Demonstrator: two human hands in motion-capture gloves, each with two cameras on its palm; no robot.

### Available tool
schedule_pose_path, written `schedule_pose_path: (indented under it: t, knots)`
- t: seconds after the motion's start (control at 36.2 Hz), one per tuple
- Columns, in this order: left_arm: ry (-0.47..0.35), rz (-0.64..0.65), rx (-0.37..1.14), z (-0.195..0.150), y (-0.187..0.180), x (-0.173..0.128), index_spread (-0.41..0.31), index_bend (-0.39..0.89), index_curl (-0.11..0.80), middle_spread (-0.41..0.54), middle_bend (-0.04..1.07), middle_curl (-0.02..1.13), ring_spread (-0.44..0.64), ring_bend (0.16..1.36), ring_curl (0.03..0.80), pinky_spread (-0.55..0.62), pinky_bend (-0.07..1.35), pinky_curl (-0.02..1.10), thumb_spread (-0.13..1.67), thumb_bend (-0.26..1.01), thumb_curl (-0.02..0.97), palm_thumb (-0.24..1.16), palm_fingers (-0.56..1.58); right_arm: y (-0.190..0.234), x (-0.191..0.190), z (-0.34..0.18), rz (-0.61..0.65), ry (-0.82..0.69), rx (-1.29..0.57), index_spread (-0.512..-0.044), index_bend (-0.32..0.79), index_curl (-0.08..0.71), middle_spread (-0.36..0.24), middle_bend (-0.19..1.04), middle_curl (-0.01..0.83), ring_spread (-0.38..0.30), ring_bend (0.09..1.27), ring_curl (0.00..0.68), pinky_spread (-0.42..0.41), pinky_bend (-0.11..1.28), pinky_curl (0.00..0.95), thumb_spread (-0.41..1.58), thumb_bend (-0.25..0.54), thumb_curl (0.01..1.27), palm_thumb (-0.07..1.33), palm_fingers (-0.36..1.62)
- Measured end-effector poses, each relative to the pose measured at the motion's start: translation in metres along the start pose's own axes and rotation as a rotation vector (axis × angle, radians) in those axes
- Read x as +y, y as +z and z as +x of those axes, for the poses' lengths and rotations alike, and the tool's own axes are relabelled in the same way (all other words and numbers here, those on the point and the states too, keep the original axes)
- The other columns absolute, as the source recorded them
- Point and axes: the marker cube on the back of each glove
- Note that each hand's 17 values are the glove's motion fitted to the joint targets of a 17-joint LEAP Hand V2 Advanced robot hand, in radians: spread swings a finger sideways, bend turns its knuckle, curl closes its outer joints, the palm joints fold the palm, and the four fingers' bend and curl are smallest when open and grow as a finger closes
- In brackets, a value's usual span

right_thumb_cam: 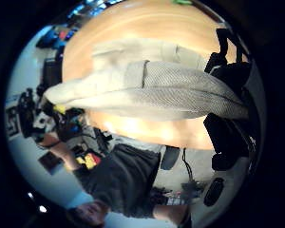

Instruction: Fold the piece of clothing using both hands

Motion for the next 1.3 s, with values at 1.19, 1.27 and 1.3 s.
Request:
schedule_pose_path:
  t: [1.19,1.27,1.3]
  knots:
    - [-0.035,0.169,-0.019,0.023,0.030,0.002,-0.130,0.21,0.388,0.016,0.11,0.28,-0.03,0.49,0.412,-0.08,0.52,0.39,1.24,-0.03,0.346,0.40,0.45,-0.016,0.012,0.015,0.291,0.061,-0.127,-0.328,0.11,0.192,-0.103,0.16,0.391,-0.138,0.55,0.411,-0.065,0.64,0.377,1.25,-0.055,0.23,0.79,0.65]
    - [-0.011,0.121,0.031,0.034,0.057,0.003,-0.129,0.24,0.404,0.046,0.11,0.27,0.01,0.47,0.405,-0.02,0.48,0.38,1.24,-0.04,0.323,0.35,0.40,0.007,0.000,0.014,0.260,0.068,-0.166,-0.324,0.10,0.194,-0.075,0.15,0.379,-0.110,0.54,0.409,-0.021,0.66,0.382,1.24,-0.061,0.21,0.70,0.61]
    - [-0.009,0.111,0.044,0.038,0.063,0.006,-0.125,0.24,0.406,0.055,0.11,0.27,0.03,0.47,0.400,0.00,0.47,0.38,1.24,-0.04,0.316,0.34,0.39,0.015,-0.005,0.014,0.254,0.072,-0.165,-0.321,0.10,0.193,-0.068,0.15,0.376,-0.103,0.54,0.409,-0.007,0.66,0.381,1.24,-0.057,0.20,0.69,0.60]
